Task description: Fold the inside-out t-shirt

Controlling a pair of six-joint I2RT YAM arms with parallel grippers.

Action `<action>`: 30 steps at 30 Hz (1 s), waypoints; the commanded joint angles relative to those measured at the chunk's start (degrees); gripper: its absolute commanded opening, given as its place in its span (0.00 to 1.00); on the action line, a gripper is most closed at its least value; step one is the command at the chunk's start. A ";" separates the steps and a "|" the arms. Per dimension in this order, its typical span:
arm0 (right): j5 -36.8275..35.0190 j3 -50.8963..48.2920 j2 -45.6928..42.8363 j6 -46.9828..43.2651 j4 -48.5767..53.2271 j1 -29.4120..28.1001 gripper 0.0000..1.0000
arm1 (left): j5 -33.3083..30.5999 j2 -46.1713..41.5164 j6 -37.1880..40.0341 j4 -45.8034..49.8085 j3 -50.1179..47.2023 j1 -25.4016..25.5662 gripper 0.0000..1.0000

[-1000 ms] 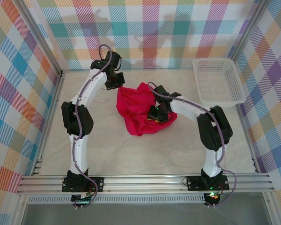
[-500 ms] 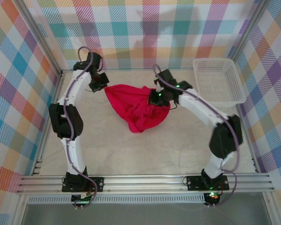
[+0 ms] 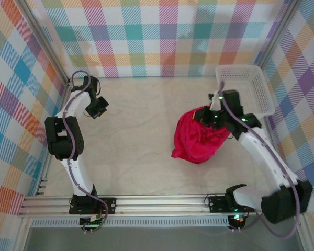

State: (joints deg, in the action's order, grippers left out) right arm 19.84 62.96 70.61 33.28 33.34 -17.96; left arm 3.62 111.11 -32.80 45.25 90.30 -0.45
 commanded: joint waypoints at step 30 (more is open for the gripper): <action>-1.70 -11.75 -3.26 0.27 3.17 1.70 0.48 | 25.60 5.60 -0.28 -36.68 -6.71 39.92 0.31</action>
State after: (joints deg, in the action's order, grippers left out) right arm 14.57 51.05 68.51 32.56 37.23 -16.45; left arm 27.05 115.00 -31.29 11.27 81.97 37.67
